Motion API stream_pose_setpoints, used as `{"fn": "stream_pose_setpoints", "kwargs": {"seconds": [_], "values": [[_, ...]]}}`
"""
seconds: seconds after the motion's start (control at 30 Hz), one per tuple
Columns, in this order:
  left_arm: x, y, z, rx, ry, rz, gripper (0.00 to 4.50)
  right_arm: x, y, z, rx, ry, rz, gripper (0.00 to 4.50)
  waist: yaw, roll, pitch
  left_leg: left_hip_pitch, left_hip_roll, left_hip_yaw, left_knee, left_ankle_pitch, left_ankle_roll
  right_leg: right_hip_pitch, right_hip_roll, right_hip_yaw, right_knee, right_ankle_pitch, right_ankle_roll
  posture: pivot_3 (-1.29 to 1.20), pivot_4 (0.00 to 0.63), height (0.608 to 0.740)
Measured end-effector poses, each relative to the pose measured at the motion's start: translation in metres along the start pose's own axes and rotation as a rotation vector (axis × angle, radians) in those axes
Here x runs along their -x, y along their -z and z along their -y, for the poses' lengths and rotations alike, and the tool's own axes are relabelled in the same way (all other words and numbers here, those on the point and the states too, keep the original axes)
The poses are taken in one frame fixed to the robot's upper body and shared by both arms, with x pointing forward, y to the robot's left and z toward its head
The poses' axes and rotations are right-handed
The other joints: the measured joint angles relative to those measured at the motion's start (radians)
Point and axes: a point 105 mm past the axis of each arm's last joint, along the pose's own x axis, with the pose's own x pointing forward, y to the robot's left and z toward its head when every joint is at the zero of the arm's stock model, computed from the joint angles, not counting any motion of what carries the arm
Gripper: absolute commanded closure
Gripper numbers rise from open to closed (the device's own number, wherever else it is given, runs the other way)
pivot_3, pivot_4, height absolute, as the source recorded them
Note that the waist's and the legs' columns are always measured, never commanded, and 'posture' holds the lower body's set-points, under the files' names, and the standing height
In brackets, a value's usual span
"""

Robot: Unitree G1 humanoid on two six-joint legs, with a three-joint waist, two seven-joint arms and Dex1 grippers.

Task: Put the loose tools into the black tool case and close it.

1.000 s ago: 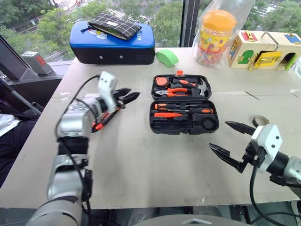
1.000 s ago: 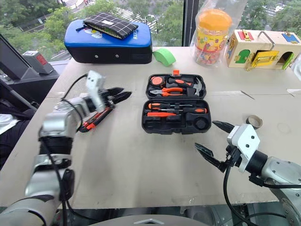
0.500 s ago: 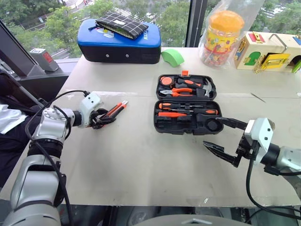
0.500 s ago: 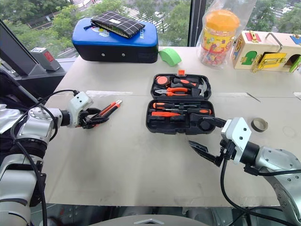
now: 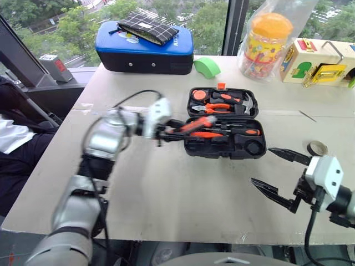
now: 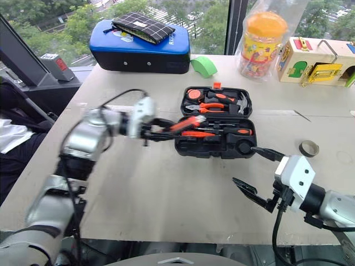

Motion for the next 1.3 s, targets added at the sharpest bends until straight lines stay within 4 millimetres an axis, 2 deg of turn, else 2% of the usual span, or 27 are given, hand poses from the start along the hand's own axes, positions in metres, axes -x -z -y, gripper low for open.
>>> {"fn": "stream_pose_setpoints", "kwargs": {"seconds": [0.1, 0.27, 0.43, 0.73, 0.77, 0.8, 0.9, 0.93, 1.03, 1.1, 1.13, 1.2, 1.3], "values": [[-0.023, -0.008, 0.01, -0.058, 0.063, -0.042, 2.91, 0.012, 0.004, 0.001, -0.009, 0.042, -0.039, 0.0, -0.022, 0.0, 0.0, 0.005, 0.002, 0.003, -0.003, -0.001, 0.001, 0.0, 0.002, 0.004, 0.002, 0.0, 0.0, 0.0, 0.15, 0.74], [-0.041, 0.001, 0.012, -0.087, 0.072, -0.151, 2.91, 0.031, 0.011, 0.004, -0.013, 0.103, -0.097, 0.0, -0.032, 0.002, 0.0, 0.005, 0.002, 0.002, -0.003, -0.001, 0.001, 0.0, 0.004, 0.004, 0.002, 0.0, 0.0, 0.0, 0.15, 0.74], [-0.035, 0.019, 0.011, -0.104, 0.076, -0.249, 2.91, 0.047, 0.014, 0.003, -0.016, 0.145, -0.136, 0.0, -0.03, 0.002, 0.001, 0.005, 0.002, 0.002, -0.003, -0.001, 0.001, 0.0, 0.003, 0.004, 0.001, 0.0, 0.0, 0.0, 0.15, 0.74], [-0.039, 0.023, 0.009, -0.171, 0.114, -0.259, 2.91, 0.05, 0.012, 0.002, -0.005, 0.173, -0.121, 0.0, -0.027, 0.002, 0.0, 0.005, 0.002, 0.003, -0.004, -0.001, 0.001, 0.001, 0.003, 0.004, 0.001, 0.0, 0.0, 0.0, 0.15, 0.74], [-0.041, 0.022, 0.008, -0.167, 0.122, -0.258, 1.9, 0.049, 0.011, 0.002, -0.002, 0.173, -0.12, 0.0, -0.026, 0.002, 0.0, 0.005, 0.002, 0.003, -0.004, -0.001, 0.002, 0.001, 0.003, 0.004, 0.001, 0.0, 0.0, 0.0, 0.15, 0.74], [-0.041, 0.022, 0.007, -0.165, 0.118, -0.257, 1.61, 0.049, 0.011, 0.002, 0.0, 0.175, -0.121, 0.0, -0.024, 0.002, 0.0, 0.005, 0.002, 0.003, -0.003, -0.001, 0.002, 0.001, 0.003, 0.004, 0.001, 0.0, 0.0, 0.0, 0.15, 0.74], [-0.04, 0.019, 0.0, -0.165, 0.099, -0.255, 0.31, 0.048, 0.011, 0.001, 0.005, 0.178, -0.122, 0.0, -0.023, 0.002, 0.0, 0.005, 0.002, 0.003, -0.004, -0.001, 0.002, 0.001, 0.003, 0.004, 0.001, 0.0, 0.0, 0.0, 0.15, 0.74], [-0.039, 0.017, -0.002, -0.134, 0.093, -0.246, 0.06, 0.048, 0.011, 0.001, 0.005, 0.177, -0.121, 0.0, -0.024, 0.002, 0.0, 0.005, 0.002, 0.002, -0.004, -0.001, 0.002, 0.0, 0.003, 0.004, 0.001, 0.0, 0.0, 0.0, 0.15, 0.74], [-0.03, 0.006, 0.002, 0.049, 0.139, -0.133, 0.06, 0.047, 0.011, 0.001, 0.003, 0.18, -0.12, 0.0, -0.03, 0.002, 0.001, 0.004, 0.002, 0.002, -0.004, -0.001, 0.002, 0.0, 0.004, 0.003, 0.0, -0.001, 0.0, 0.0, 0.15, 0.74], [-0.02, -0.009, -0.001, 0.119, 0.142, -0.058, 0.7, 0.046, 0.011, 0.001, 0.005, 0.178, -0.117, 0.0, -0.031, 0.002, 0.001, 0.004, 0.002, 0.002, -0.004, -0.001, 0.002, 0.0, 0.004, 0.003, 0.001, -0.001, 0.0, 0.0, 0.15, 0.74], [-0.018, -0.011, -0.002, 0.126, 0.138, -0.048, 0.73, 0.045, 0.011, 0.001, 0.006, 0.177, -0.115, 0.0, -0.031, 0.002, 0.001, 0.004, 0.002, 0.002, -0.003, -0.001, 0.002, 0.0, 0.004, 0.003, 0.001, 0.0, 0.0, 0.0, 0.15, 0.74], [-0.008, -0.015, -0.007, 0.178, 0.113, -0.008, 1.68, 0.042, 0.01, 0.002, 0.014, 0.172, -0.1, 0.0, -0.032, 0.003, 0.001, 0.005, 0.002, 0.002, -0.003, -0.001, 0.002, 0.001, 0.003, 0.003, 0.001, 0.0, 0.0, 0.0, 0.15, 0.74], [-0.007, -0.007, -0.005, 0.222, 0.105, -0.002, 3.15, 0.039, 0.008, 0.006, 0.031, 0.178, -0.086, 0.0, -0.03, 0.003, 0.001, 0.005, 0.002, 0.002, -0.002, -0.001, 0.002, 0.001, 0.003, 0.003, 0.001, 0.0, 0.0, 0.0, 0.15, 0.74]]}}
